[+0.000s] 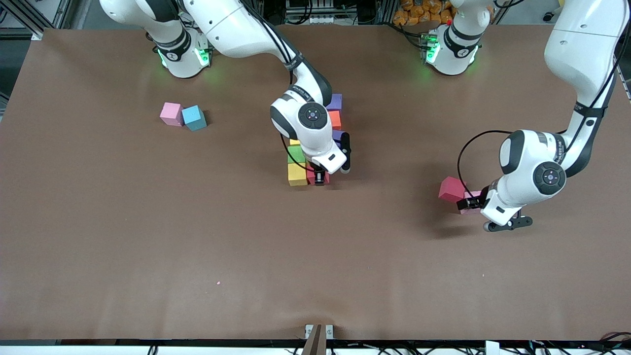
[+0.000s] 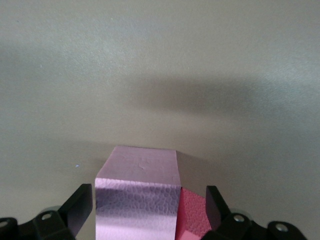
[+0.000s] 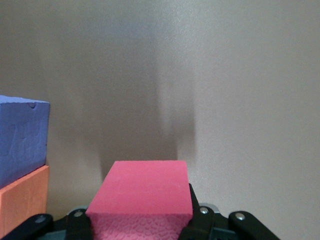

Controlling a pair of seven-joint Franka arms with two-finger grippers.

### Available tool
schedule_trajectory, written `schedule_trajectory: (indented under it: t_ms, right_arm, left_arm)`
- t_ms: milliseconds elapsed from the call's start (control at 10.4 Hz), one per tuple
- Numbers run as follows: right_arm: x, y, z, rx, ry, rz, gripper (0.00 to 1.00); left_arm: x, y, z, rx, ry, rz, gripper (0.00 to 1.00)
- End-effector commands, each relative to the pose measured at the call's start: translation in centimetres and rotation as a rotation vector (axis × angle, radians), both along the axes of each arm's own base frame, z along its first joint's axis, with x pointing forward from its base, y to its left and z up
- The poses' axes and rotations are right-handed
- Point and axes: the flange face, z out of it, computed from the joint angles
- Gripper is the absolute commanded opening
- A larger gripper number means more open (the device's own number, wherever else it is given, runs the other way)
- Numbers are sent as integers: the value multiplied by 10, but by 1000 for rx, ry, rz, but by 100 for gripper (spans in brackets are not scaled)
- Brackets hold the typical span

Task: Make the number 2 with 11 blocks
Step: 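Place the red cube beside yellow with the right gripper while left grasps pink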

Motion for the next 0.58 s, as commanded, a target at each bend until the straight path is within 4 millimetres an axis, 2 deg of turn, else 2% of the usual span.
schedule_trajectory:
  t_ms: [0,193,290,483]
  right_arm:
    - [2,2,-3,8,4,-5,38]
    - [1,0,-17,0,20,-14,39]
    - [2,1,-20,12,4,-14,40]
    - [2,1,-24,13,5,-16,40]
  left_arm:
    - [0,1,-7,-3,3,11,100]
    - [-2,2,-15,10,15,-5,100]
    - [-2,3,-15,10,17,-13,92]
    - [-3,4,-15,10,18,-13,58]
